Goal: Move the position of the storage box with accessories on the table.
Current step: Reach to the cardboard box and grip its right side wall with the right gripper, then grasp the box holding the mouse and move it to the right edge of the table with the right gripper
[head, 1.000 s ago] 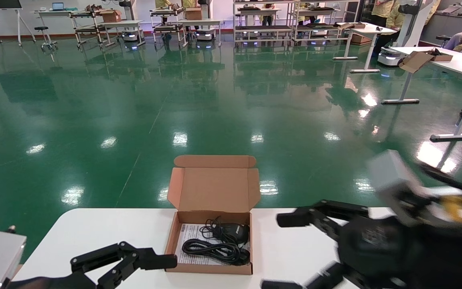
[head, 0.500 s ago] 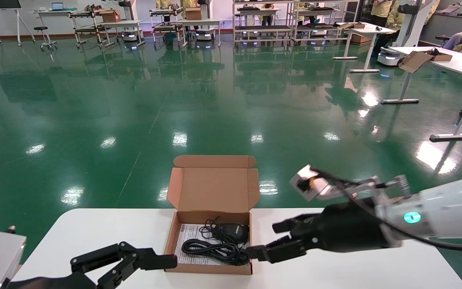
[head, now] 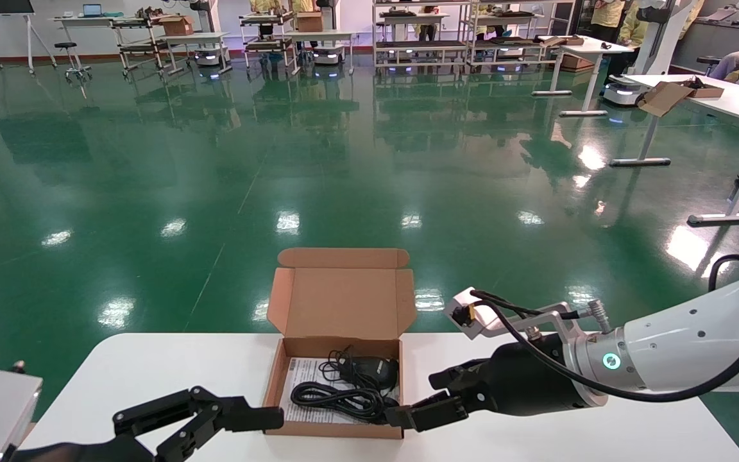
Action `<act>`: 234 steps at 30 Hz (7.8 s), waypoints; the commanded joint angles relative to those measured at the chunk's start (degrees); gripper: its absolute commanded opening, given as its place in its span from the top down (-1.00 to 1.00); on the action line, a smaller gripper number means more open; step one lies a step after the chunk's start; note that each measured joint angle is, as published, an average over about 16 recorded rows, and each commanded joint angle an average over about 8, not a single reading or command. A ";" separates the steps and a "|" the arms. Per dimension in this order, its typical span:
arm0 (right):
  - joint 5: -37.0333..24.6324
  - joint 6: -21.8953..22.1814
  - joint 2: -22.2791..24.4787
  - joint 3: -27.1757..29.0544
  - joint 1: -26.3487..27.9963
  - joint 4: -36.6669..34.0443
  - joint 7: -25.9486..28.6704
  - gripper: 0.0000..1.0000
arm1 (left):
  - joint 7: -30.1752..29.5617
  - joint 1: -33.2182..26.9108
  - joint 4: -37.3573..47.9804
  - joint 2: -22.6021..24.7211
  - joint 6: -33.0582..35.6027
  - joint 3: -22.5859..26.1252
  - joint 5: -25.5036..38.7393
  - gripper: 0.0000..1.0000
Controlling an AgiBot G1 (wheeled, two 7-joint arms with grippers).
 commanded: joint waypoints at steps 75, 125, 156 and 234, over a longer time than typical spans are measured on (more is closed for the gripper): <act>0.95 35.89 -14.10 -17.49 -6.00 -11.76 25.64 0.84 | 0.08 -0.05 0.03 -0.05 -0.04 0.15 -0.10 -1.00; 10.82 40.46 -13.87 -29.83 -5.44 -13.89 24.55 1.00 | 0.12 -0.07 0.03 -0.09 -0.08 0.24 -0.16 -1.00; 15.64 37.45 -10.31 -28.78 5.93 -21.23 14.23 1.00 | 0.15 -0.08 0.03 -0.11 -0.11 0.29 -0.20 -1.00; 14.42 35.14 9.04 -29.12 2.10 -32.61 -6.87 1.00 | 0.22 -0.11 0.03 -0.16 -0.16 0.43 -0.29 -1.00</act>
